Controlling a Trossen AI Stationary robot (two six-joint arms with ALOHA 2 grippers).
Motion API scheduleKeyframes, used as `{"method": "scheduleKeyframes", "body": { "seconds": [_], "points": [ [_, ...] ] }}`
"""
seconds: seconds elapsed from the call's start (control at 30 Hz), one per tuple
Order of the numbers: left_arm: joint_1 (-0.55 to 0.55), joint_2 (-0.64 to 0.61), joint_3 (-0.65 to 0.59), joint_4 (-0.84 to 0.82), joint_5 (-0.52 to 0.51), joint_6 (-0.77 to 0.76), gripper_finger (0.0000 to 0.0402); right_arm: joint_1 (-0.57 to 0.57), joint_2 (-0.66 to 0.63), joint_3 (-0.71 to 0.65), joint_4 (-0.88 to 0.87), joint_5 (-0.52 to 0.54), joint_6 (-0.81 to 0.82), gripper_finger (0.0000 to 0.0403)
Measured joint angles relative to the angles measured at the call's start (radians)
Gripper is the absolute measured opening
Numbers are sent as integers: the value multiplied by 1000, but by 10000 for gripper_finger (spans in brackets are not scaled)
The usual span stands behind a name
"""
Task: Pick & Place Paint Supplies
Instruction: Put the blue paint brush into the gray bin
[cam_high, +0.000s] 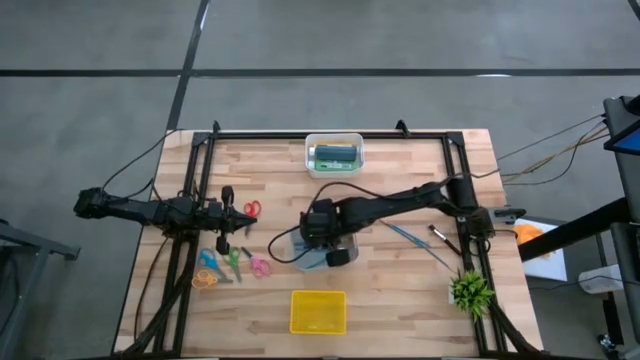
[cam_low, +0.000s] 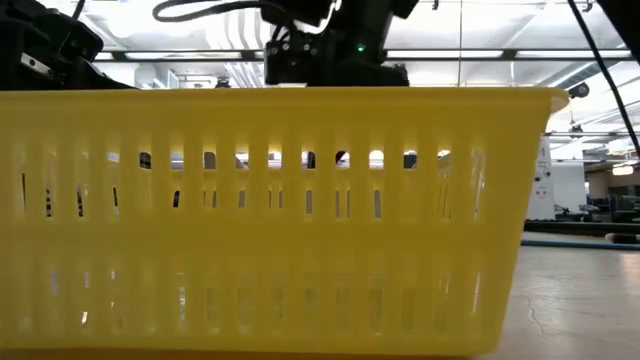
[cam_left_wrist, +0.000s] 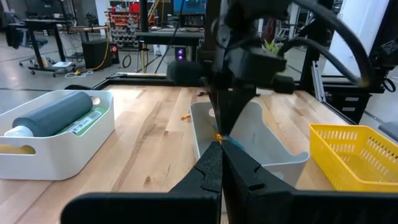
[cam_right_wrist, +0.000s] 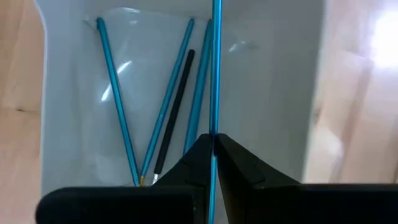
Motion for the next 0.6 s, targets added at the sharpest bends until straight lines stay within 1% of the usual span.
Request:
{"method": "scheduleKeyframes", "body": {
  "seconds": [0.1,0.2,0.37,0.6],
  "points": [
    [0,0,0,0,0,0,0,0,27,16,-7,-3,-4,18],
    [0,0,0,0,0,0,0,-7,37,21,-8,-32,-4,18],
    [0,0,0,0,0,0,0,-19,41,22,-9,-72,-4,18],
    [0,0,0,0,0,0,0,-21,41,21,-6,-95,10,23]
  ]
}}
